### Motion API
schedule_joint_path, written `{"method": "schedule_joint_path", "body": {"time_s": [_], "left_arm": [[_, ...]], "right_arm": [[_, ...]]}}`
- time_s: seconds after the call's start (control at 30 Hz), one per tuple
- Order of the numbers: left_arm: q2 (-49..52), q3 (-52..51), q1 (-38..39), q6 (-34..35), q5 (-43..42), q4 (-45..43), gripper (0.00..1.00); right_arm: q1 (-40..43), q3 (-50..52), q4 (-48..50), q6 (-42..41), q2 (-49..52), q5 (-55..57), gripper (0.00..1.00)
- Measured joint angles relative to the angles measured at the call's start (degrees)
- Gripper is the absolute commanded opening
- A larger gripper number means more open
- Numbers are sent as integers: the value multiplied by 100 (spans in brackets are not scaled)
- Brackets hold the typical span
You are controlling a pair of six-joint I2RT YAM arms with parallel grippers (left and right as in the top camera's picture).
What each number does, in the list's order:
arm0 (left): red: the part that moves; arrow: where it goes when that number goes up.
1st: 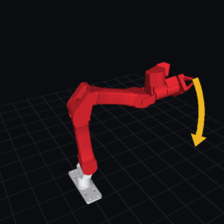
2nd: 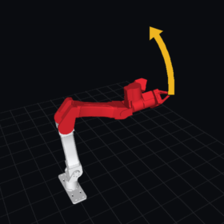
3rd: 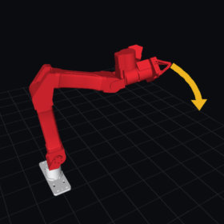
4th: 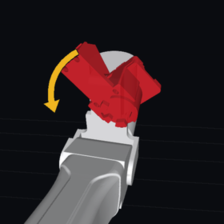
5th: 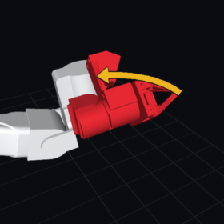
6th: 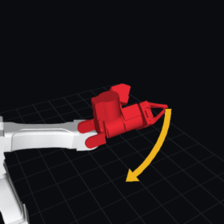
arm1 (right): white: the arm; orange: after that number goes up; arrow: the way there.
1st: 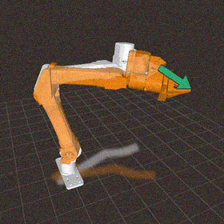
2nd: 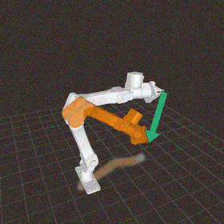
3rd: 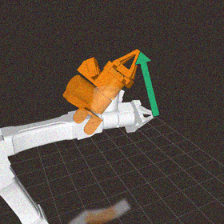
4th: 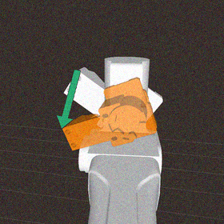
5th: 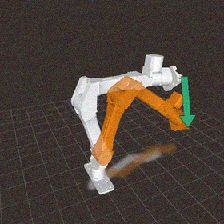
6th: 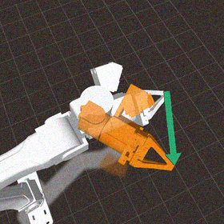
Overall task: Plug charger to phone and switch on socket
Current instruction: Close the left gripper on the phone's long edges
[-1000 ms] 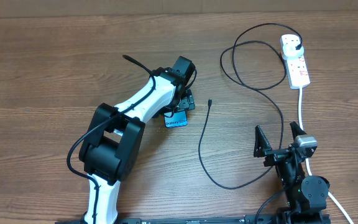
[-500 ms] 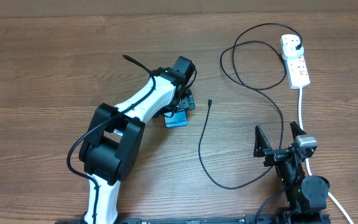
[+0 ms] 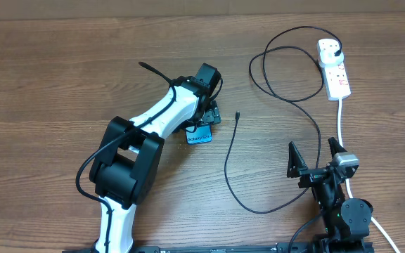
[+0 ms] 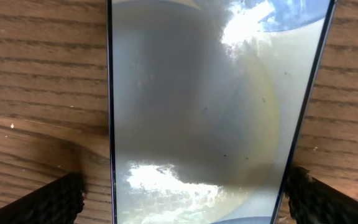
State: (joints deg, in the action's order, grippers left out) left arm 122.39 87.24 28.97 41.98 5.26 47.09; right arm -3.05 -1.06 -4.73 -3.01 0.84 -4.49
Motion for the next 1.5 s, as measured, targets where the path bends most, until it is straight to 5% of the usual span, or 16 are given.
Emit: {"method": "schedule_joint_path", "body": {"time_s": [1.5], "left_arm": [[0,0,0,0,42,-48,98]], "right_arm": [[0,0,0,2,0,-2,100]]}}
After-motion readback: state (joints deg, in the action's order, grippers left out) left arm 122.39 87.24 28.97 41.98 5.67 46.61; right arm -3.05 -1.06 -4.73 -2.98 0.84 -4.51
